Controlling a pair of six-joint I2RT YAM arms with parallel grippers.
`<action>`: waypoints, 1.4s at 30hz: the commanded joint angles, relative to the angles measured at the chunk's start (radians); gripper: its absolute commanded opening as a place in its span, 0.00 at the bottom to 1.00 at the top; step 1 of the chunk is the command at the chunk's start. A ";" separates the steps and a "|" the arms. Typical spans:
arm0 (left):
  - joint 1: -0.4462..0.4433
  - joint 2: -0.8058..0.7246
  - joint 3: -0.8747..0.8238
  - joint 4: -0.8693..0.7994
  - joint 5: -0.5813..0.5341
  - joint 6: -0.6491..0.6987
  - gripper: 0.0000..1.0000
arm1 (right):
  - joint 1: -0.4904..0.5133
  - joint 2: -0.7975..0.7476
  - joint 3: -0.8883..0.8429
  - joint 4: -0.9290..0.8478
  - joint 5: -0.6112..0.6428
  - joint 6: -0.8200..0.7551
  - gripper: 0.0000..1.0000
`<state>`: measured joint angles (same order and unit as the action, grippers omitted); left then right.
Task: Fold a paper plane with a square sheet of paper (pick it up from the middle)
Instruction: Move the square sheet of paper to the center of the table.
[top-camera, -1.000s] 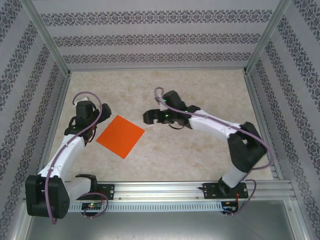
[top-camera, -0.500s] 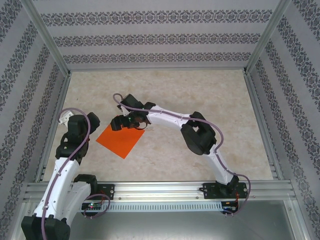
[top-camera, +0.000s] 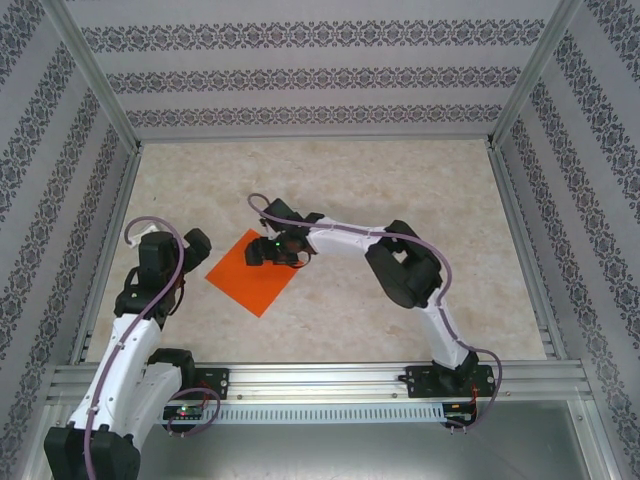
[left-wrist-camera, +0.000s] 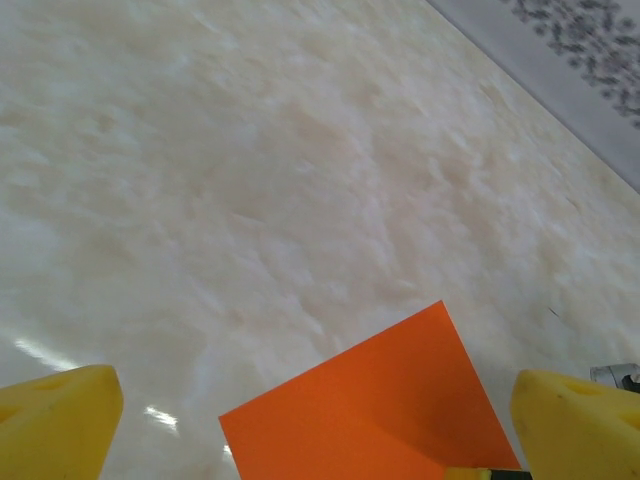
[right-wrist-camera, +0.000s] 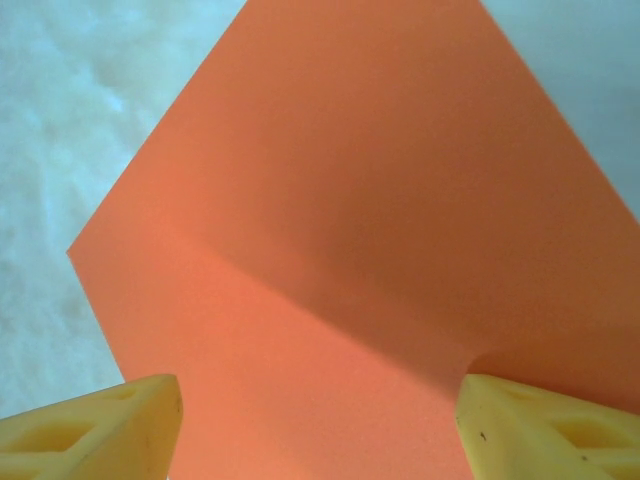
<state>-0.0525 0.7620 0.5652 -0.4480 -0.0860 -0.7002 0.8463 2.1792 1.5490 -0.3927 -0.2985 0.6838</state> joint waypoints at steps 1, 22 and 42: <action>0.014 0.047 -0.020 0.126 0.220 0.033 1.00 | -0.058 -0.085 -0.174 -0.034 0.178 0.084 0.73; -0.392 0.443 0.102 0.194 0.241 0.048 1.00 | -0.111 -0.700 -0.661 -0.007 0.207 0.090 0.69; -0.392 0.258 0.048 0.121 0.093 0.082 1.00 | 0.056 -0.419 -0.628 0.107 0.150 0.206 0.63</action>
<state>-0.4351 1.0359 0.6197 -0.3084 0.0345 -0.6411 0.8902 1.7004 0.9028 -0.3286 -0.1776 0.8352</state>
